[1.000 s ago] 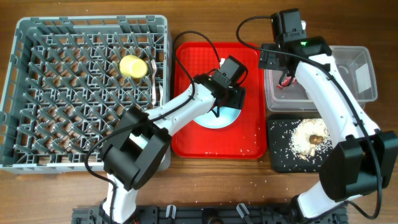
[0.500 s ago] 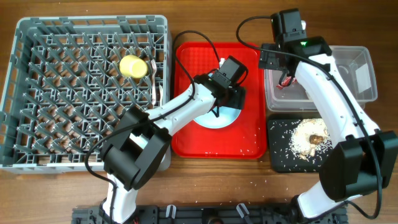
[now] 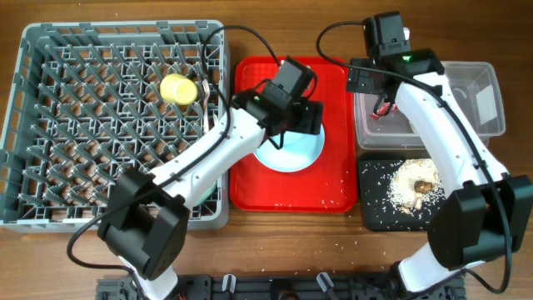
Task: Sort waste into correct bins and load items into the dishwasher rack
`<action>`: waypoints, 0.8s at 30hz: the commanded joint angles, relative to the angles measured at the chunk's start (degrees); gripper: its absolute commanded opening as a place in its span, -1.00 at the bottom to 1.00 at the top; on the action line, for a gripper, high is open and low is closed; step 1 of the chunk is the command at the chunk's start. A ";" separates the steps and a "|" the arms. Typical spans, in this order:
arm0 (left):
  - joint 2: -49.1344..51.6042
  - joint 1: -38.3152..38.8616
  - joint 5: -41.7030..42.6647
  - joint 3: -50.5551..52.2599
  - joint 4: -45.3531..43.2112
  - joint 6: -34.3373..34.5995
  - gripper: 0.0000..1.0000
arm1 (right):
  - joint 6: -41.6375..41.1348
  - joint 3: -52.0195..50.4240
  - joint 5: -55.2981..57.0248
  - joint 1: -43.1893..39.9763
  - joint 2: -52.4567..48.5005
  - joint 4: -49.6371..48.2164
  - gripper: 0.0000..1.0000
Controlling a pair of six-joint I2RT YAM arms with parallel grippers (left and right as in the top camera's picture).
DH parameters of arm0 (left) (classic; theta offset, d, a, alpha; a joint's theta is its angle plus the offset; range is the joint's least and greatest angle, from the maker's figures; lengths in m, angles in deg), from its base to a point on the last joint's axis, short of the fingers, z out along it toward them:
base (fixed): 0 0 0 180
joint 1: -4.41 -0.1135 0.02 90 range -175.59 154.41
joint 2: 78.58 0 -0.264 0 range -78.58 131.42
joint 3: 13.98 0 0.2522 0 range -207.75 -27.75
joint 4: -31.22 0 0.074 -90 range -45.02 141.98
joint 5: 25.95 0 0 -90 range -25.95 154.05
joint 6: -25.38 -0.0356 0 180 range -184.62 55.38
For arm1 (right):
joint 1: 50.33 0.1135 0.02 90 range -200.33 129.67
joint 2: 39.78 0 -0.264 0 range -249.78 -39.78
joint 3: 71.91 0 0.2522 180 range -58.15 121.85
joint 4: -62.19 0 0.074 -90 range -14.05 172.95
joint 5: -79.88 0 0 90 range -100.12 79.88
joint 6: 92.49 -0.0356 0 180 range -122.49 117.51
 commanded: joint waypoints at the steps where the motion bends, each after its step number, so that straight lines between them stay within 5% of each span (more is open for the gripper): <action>1: 0.57 -1.18 -10.43 0.55 0.87 -0.28 0.04 | 0.68 0.33 1.33 -0.20 0.39 -0.13 1.00; 2: -0.02 -3.15 -9.97 0.44 0.90 -0.09 -0.76 | 0.68 0.33 1.33 -0.20 0.39 -0.13 1.00; 3: -0.70 -5.44 -8.31 0.09 1.22 -0.11 -0.92 | 0.68 0.33 1.33 -0.20 0.39 -0.13 1.00; 7: -5.62 -17.16 1.31 -2.40 3.89 -0.13 -0.92 | 0.68 0.33 1.33 -0.20 0.39 -0.11 1.00; 12: -10.99 -30.03 2.54 -2.38 6.01 -0.20 -0.92 | 0.68 0.33 1.33 -0.20 0.39 -0.13 1.00; 24: -3.06 -37.05 -0.50 -2.32 9.29 -3.37 -0.92 | 0.70 0.33 1.33 -0.20 0.39 -0.13 1.00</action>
